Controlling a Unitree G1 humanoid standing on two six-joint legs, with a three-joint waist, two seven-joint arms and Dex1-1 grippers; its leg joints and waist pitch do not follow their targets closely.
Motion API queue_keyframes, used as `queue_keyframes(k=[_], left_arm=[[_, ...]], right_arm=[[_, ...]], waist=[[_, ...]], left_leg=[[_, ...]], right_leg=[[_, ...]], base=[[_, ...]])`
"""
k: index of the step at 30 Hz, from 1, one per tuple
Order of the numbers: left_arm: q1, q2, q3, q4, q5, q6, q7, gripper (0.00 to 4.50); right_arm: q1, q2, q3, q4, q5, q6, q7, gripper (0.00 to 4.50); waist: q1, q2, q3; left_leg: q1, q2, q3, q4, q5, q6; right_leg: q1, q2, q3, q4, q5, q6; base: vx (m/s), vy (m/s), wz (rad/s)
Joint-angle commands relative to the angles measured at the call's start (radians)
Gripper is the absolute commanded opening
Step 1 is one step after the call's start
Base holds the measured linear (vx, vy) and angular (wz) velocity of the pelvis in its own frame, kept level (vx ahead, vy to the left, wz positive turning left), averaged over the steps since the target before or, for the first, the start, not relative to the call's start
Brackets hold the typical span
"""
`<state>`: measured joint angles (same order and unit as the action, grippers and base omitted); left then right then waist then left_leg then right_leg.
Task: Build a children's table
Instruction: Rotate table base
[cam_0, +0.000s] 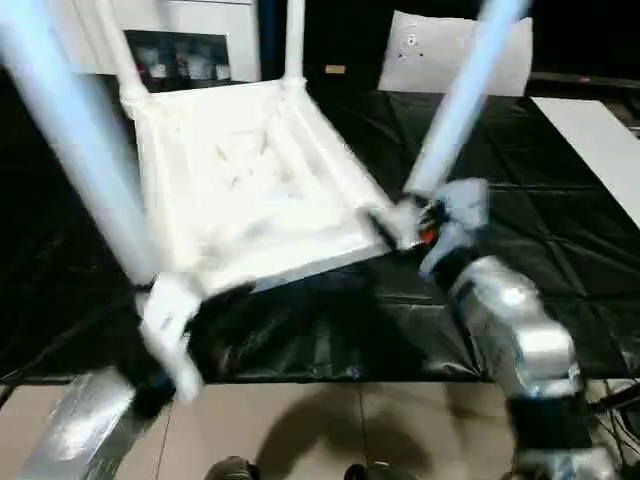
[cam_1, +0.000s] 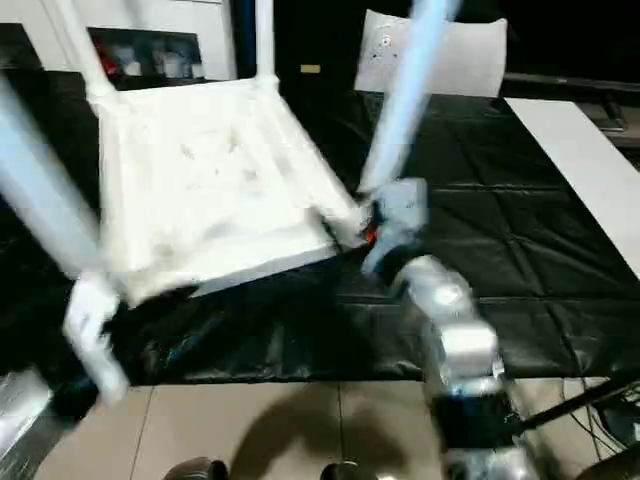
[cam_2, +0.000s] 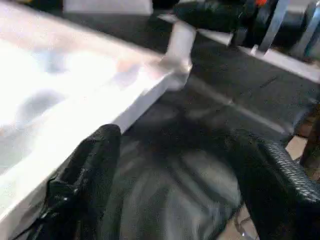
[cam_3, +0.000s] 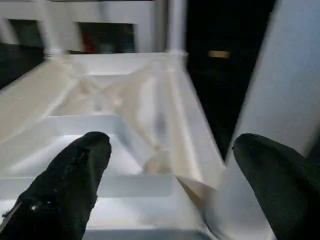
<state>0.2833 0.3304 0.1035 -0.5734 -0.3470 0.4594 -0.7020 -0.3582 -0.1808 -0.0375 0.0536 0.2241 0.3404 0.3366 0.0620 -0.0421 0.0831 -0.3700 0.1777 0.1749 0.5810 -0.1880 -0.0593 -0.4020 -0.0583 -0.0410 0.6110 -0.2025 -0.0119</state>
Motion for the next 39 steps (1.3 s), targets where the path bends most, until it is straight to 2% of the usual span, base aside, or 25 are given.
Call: queue_keyframes(k=[1,2,3,4,5,6,7,8,9,13,14,16,18,19,21,22,24,25,28,30,32,34,35,38,39], left_arm=[[0.003,0.004,0.011,-0.032,-0.008,-0.007,0.009,4.08],[0.034,0.008,0.028,-0.039,-0.011,-0.021,0.003,4.16],[0.084,0.011,0.058,-0.050,-0.017,-0.040,-0.007,4.16],[0.084,0.011,0.058,-0.050,-0.017,-0.040,-0.007,4.24],[0.104,0.012,0.070,-0.054,-0.020,-0.046,-0.010,4.31],[0.126,0.008,0.089,-0.059,-0.026,-0.048,-0.008,4.41],[0.147,0.008,0.108,-0.057,-0.031,-0.055,-0.010,4.47],[0.161,0.011,0.122,-0.055,-0.035,-0.058,-0.011,4.47],[0.171,0.018,0.151,-0.036,-0.042,-0.075,0.000,4.47],[0.145,0.027,0.190,0.002,-0.044,-0.088,0.017,4.47],[0.108,0.035,0.206,0.030,-0.037,-0.097,0.035,4.47],[0.075,0.041,0.219,0.054,-0.033,-0.104,0.050,4.47],[0.009,0.049,0.226,0.092,-0.033,-0.106,0.065,4.47],[0.007,0.049,0.226,0.093,-0.034,-0.106,0.065,4.47],[-0.087,0.065,0.208,0.146,-0.045,-0.105,0.054,4.47],[-0.094,0.067,0.205,0.151,-0.046,-0.105,0.052,4.47],[-0.156,0.078,0.179,0.195,-0.048,-0.102,0.029,4.47],[-0.184,0.083,0.166,0.219,-0.049,-0.101,0.022,4.47],[-0.273,0.085,0.105,0.287,-0.015,-0.103,0.013,4.47],[-0.321,0.072,0.074,0.310,-0.022,-0.090,0.005,4.47],[-0.348,0.058,0.048,0.305,-0.051,-0.062,-0.013,4.47],[-0.365,0.040,-0.003,0.270,-0.106,-0.006,-0.052,4.47],[-0.366,0.039,-0.008,0.267,-0.112,0.000,-0.056,4.47],[-0.374,0.036,-0.046,0.248,-0.140,0.031,-0.083,4.47],[-0.380,0.034,-0.105,0.222,-0.167,0.061,-0.112,4.47]], right_arm=[[0.000,-0.013,-0.023,0.008,-0.013,-0.016,-0.011,4.50],[0.013,-0.017,-0.015,0.000,-0.012,-0.017,0.003,4.50],[0.045,-0.020,0.002,-0.035,-0.001,-0.003,0.036,4.50],[0.045,-0.020,0.002,-0.035,-0.001,-0.003,0.036,4.50],[0.060,-0.020,0.010,-0.052,0.005,0.006,0.050,4.50],[0.084,-0.023,0.026,-0.083,0.010,0.018,0.070,4.50],[0.108,-0.026,0.045,-0.108,0.015,0.027,0.086,4.50],[0.127,-0.029,0.060,-0.127,0.020,0.033,0.100,4.50],[0.152,-0.034,0.091,-0.145,0.029,0.032,0.120,4.50],[0.172,-0.033,0.123,-0.159,0.028,0.038,0.132,4.50],[0.177,-0.030,0.137,-0.163,0.020,0.036,0.136,4.50],[0.181,-0.027,0.149,-0.164,0.014,0.035,0.138,4.50],[0.180,-0.018,0.161,-0.158,0.004,0.037,0.133,4.50],[0.180,-0.018,0.161,-0.157,0.004,0.037,0.133,4.50],[0.177,-0.010,0.167,-0.145,-0.018,0.043,0.110,4.50],[0.176,-0.010,0.167,-0.143,-0.021,0.043,0.107,4.50],[0.165,-0.009,0.165,-0.116,-0.037,0.045,0.082,4.50],[0.157,-0.009,0.164,-0.101,-0.043,0.047,0.070,4.50],[0.112,0.012,0.149,-0.015,-0.065,0.036,0.012,4.50],[0.078,0.026,0.144,0.052,-0.088,0.035,-0.026,4.50],[0.044,0.031,0.148,0.117,-0.116,0.038,-0.055,4.50],[-0.005,0.033,0.148,0.218,-0.139,0.043,-0.085,4.50],[-0.011,0.033,0.148,0.228,-0.142,0.041,-0.088,4.50],[-0.047,0.030,0.152,0.301,-0.161,0.029,-0.107,4.50],[-0.095,0.033,0.156,0.390,-0.173,-0.005,-0.112,4.50]], waist=[[-0.009,0.011,-0.057],[-0.010,0.009,-0.056],[-0.008,0.023,-0.065],[-0.011,0.018,-0.063],[-0.014,0.018,-0.065],[-0.016,0.018,-0.065],[-0.017,0.014,-0.064],[-0.018,0.016,-0.063],[-0.019,0.011,-0.062],[-0.018,0.021,-0.059],[-0.017,0.026,-0.060],[-0.015,0.026,-0.060],[-0.010,0.035,-0.063],[-0.009,0.030,-0.063],[-0.007,0.032,-0.066],[-0.006,0.032,-0.067],[-0.004,0.031,-0.070],[-0.003,0.033,-0.074],[-0.003,0.034,-0.079],[-0.003,0.040,-0.079],[-0.003,0.039,-0.082],[-0.003,0.037,-0.086],[-0.002,0.039,-0.088],[0.000,0.036,-0.089],[0.000,0.036,-0.090]], left_leg=[[0.013,0.045,-0.007,-0.069,-0.174,-0.002],[0.011,0.045,-0.008,-0.069,-0.177,-0.002],[0.010,0.046,-0.013,-0.069,-0.193,-0.007],[0.008,0.045,-0.012,-0.069,-0.199,-0.004],[0.009,0.046,-0.013,-0.069,-0.208,-0.003],[0.010,0.046,-0.012,-0.069,-0.221,-0.001],[0.008,0.047,-0.013,-0.070,-0.228,0.001],[0.008,0.047,-0.014,-0.071,-0.238,0.002],[0.010,0.050,-0.014,-0.072,-0.255,0.003],[0.016,0.050,-0.017,-0.074,-0.306,-0.016],[0.019,0.050,-0.018,-0.074,-0.314,-0.021],[0.022,0.048,-0.018,-0.073,-0.330,-0.028],[0.023,0.048,-0.021,-0.073,-0.333,-0.037],[0.023,0.048,-0.020,-0.073,-0.337,-0.040],[0.022,0.046,-0.021,-0.072,-0.324,-0.045],[0.024,0.045,-0.019,-0.071,-0.322,-0.045],[0.019,0.044,-0.020,-0.070,-0.301,-0.043],[0.023,0.041,-0.018,-0.067,-0.292,-0.044],[0.020,0.039,-0.017,-0.064,-0.266,-0.046],[0.021,0.039,-0.018,-0.063,-0.277,-0.055],[0.020,0.041,-0.018,-0.061,-0.262,-0.063],[0.019,0.039,-0.016,-0.057,-0.236,-0.061],[0.020,0.039,-0.014,-0.055,-0.222,-0.061],[0.015,0.038,-0.012,-0.053,-0.192,-0.050],[0.015,0.038,-0.011,-0.051,-0.184,-0.048]], right_leg=[[0.040,-0.055,0.050,-0.068,-0.112,-0.132],[0.042,-0.056,0.050,-0.068,-0.117,-0.129],[0.048,-0.060,0.048,-0.067,-0.125,-0.131],[0.049,-0.059,0.049,-0.071,-0.129,-0.128],[0.048,-0.058,0.048,-0.071,-0.142,-0.127],[0.047,-0.058,0.049,-0.073,-0.154,-0.130],[0.048,-0.059,0.049,-0.075,-0.175,-0.126],[0.046,-0.059,0.049,-0.077,-0.200,-0.124],[0.043,-0.059,0.049,-0.080,-0.227,-0.122],[0.034,-0.056,0.049,-0.082,-0.280,-0.118],[0.032,-0.056,0.049,-0.080,-0.278,-0.119],[0.030,-0.055,0.050,-0.082,-0.279,-0.117],[0.031,-0.058,0.050,-0.078,-0.268,-0.118],[0.031,-0.058,0.050,-0.079,-0.269,-0.118],[0.032,-0.058,0.050,-0.075,-0.247,-0.122],[0.031,-0.058,0.050,-0.076,-0.245,-0.121],[0.036,-0.060,0.050,-0.072,-0.224,-0.125],[0.033,-0.060,0.050,-0.071,-0.222,-0.129],[0.036,-0.061,0.050,-0.067,-0.191,-0.138],[0.035,-0.064,0.049,-0.068,-0.223,-0.141],[0.038,-0.064,0.048,-0.062,-0.195,-0.152],[0.041,-0.064,0.047,-0.057,-0.153,-0.166],[0.040,-0.062,0.046,-0.054,-0.133,-0.177],[0.045,-0.060,0.045,-0.049,-0.079,-0.189],[0.046,-0.060,0.045,-0.047,-0.068,-0.193]], base=[[0.000,0.000,0.00],[0.000,0.000,0.00],[0.000,0.000,0.00],[0.000,0.000,0.00],[0.000,0.000,0.00],[0.000,0.000,0.00],[0.000,0.000,0.00],[0.000,0.000,0.00],[0.000,0.000,0.00],[0.000,0.000,0.00],[0.000,0.000,0.00],[0.000,0.000,0.00],[0.000,0.000,0.00],[0.000,0.000,0.00],[0.000,0.000,0.00],[0.000,0.000,0.00],[0.000,0.000,0.00],[0.000,0.000,0.00],[0.000,0.000,0.00],[0.000,0.000,0.00],[0.000,0.000,0.00],[0.000,0.000,0.00],[0.000,0.000,0.00],[0.000,0.000,0.00],[0.000,0.000,0.00]])
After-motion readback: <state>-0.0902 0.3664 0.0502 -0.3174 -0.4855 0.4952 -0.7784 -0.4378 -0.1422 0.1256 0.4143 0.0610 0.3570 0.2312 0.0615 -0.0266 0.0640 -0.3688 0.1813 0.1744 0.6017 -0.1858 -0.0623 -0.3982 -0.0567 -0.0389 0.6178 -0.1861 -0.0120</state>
